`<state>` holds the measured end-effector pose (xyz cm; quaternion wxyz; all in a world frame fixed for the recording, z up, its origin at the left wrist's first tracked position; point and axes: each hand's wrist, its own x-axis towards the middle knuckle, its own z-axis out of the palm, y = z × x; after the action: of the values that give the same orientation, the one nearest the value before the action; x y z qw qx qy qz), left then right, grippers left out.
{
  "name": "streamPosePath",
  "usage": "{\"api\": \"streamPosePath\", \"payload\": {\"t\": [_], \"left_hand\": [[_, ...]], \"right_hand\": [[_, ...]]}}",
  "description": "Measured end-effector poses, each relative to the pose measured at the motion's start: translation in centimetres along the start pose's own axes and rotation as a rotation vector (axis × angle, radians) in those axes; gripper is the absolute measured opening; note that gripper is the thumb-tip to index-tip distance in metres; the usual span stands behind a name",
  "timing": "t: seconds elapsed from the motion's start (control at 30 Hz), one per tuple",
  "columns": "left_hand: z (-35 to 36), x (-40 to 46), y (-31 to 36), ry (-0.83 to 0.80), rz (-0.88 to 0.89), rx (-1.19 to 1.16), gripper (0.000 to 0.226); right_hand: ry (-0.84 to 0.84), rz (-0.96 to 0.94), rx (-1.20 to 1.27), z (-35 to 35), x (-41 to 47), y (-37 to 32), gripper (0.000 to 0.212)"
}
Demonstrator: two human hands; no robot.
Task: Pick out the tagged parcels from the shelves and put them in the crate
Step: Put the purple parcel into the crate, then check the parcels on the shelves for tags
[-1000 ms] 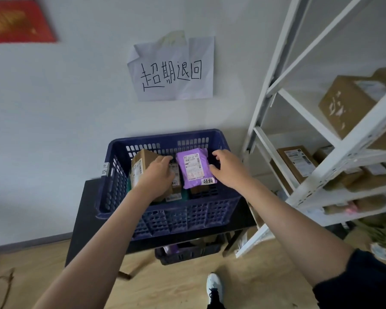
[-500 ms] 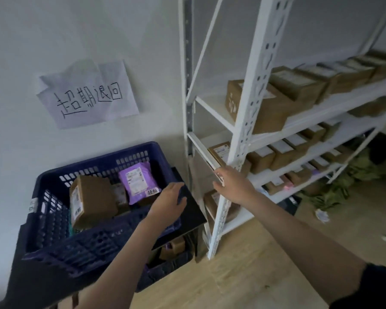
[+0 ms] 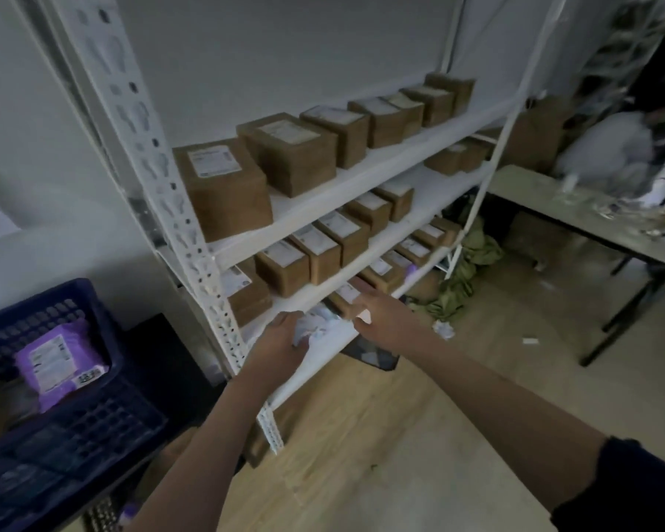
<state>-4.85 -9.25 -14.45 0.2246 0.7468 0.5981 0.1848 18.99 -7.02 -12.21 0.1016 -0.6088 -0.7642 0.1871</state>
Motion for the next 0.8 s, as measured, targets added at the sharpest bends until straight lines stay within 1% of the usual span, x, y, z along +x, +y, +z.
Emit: {"api": "streamPosePath", "payload": {"t": [0.1, 0.2, 0.23, 0.3, 0.37, 0.47, 0.57, 0.67, 0.7, 0.8], "left_hand": [[1.8, 2.2, 3.4, -0.021, 0.010, 0.013, 0.049], [3.7, 5.5, 5.1, 0.022, 0.065, 0.049, 0.044], [4.1, 6.7, 5.8, -0.011, 0.060, 0.074, 0.045], [4.8, 9.5, 7.2, -0.096, 0.030, 0.097, 0.048], [5.8, 12.9, 8.6, -0.123, 0.034, 0.122, 0.047], [7.8, 17.8, 10.8, -0.150, 0.053, 0.132, 0.046], [9.1, 22.7, 13.9, -0.177, 0.079, 0.171, 0.043], [10.7, 27.5, 16.8, -0.198, 0.105, 0.145, 0.029], [11.1, 28.9, 17.9, -0.209, 0.106, 0.163, 0.028], [13.3, 34.3, 20.2, -0.204, 0.084, 0.130, 0.037]], "right_hand": [[0.025, 0.013, -0.007, -1.5, -0.6, 4.0, 0.029], [0.059, 0.039, 0.018, -2.8, -0.1, 7.6, 0.047], [0.060, 0.043, 0.029, -3.2, 0.3, 8.8, 0.049], [0.061, 0.066, 0.039, -4.2, 1.4, 11.1, 0.041], [0.075, 0.107, 0.049, -5.1, 2.9, 13.7, 0.033], [0.080, 0.140, 0.022, -6.7, 5.4, 17.7, 0.029], [0.107, 0.183, 0.029, -8.6, 7.9, 22.4, 0.034], [0.099, 0.242, 0.030, -10.8, 10.0, 27.4, 0.036], [0.106, 0.266, 0.052, -11.8, 10.5, 28.8, 0.038], [0.148, 0.285, 0.068, -14.5, 11.9, 33.5, 0.044]]}}
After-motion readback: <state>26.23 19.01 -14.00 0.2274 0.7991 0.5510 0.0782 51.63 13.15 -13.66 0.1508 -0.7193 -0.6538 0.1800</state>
